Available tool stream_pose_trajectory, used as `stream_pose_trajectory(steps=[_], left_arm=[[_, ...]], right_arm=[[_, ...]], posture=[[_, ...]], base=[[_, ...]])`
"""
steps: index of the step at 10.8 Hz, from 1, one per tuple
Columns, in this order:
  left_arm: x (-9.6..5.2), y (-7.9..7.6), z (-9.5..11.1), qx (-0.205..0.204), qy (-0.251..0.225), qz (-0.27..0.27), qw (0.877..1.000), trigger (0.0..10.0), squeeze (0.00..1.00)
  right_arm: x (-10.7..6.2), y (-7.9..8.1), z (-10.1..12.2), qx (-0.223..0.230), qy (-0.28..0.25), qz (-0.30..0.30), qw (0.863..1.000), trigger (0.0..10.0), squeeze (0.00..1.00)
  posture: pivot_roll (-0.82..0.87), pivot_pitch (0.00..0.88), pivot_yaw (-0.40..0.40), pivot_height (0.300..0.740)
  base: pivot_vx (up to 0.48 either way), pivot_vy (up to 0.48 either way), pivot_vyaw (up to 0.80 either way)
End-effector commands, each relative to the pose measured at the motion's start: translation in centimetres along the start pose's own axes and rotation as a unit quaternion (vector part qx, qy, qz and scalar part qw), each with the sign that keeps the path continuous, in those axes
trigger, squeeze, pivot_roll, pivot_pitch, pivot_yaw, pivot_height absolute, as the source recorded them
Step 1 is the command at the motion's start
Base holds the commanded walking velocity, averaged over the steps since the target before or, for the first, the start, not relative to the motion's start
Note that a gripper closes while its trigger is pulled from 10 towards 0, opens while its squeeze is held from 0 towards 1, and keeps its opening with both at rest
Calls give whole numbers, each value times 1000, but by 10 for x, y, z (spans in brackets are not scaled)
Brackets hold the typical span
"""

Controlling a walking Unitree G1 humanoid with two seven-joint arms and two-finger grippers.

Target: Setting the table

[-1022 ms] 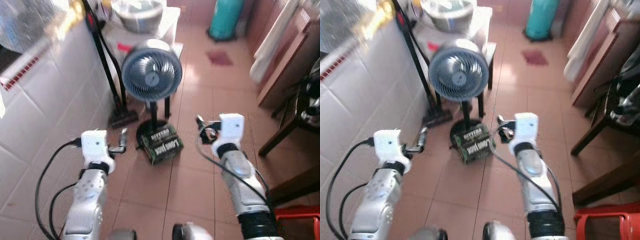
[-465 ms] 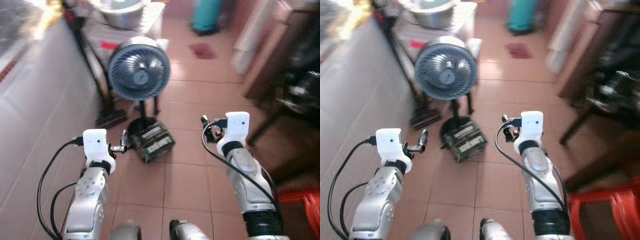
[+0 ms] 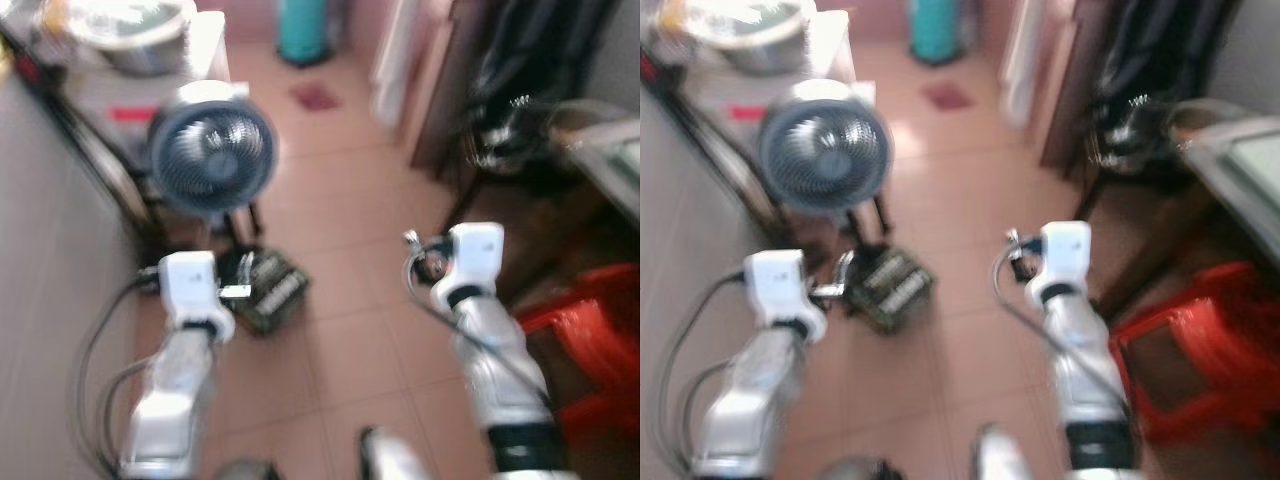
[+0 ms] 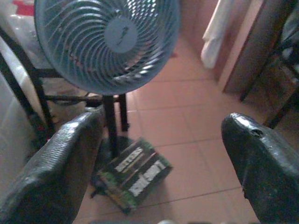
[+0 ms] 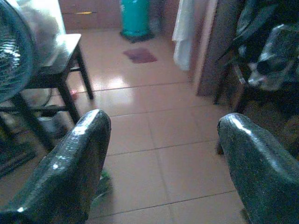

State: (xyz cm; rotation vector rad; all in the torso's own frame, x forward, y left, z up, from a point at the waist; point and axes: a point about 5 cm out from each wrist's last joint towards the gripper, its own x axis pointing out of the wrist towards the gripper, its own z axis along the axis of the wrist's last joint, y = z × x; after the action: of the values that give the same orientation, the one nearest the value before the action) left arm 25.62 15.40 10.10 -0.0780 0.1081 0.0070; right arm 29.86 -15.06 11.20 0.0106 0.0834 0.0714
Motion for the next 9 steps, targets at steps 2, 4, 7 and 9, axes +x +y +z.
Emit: stream_pose_trajectory(steps=[2, 4, 7, 9], left_arm=[[0, -2, 3, -4, -6, -5, 1000, 10000, 0], [0, -2, 3, -4, -1, -1, 1000, 10000, 0], [1, -3, 3, -4, -3, -5, 1000, 10000, 0], [-1, 0, 2, -12, -7, 2, 1000, 10000, 0]], right_arm=[[-1, -6, 4, -3, -4, -6, 1000, 10000, 0], [-1, -7, 3, -1, -2, -8, 1000, 10000, 0], [0, -6, 5, 1, -5, -6, 1000, 10000, 0], [-3, -6, 6, -6, -16, -2, 1000, 10000, 0]], posture=[[9, 164, 34, 740], [11, 161, 32, 740], [10, 155, 31, 740], [12, 139, 37, 740]], base=[[0, 0, -781], [0, 133, -788], [0, 114, -788], [0, 0, -788]])
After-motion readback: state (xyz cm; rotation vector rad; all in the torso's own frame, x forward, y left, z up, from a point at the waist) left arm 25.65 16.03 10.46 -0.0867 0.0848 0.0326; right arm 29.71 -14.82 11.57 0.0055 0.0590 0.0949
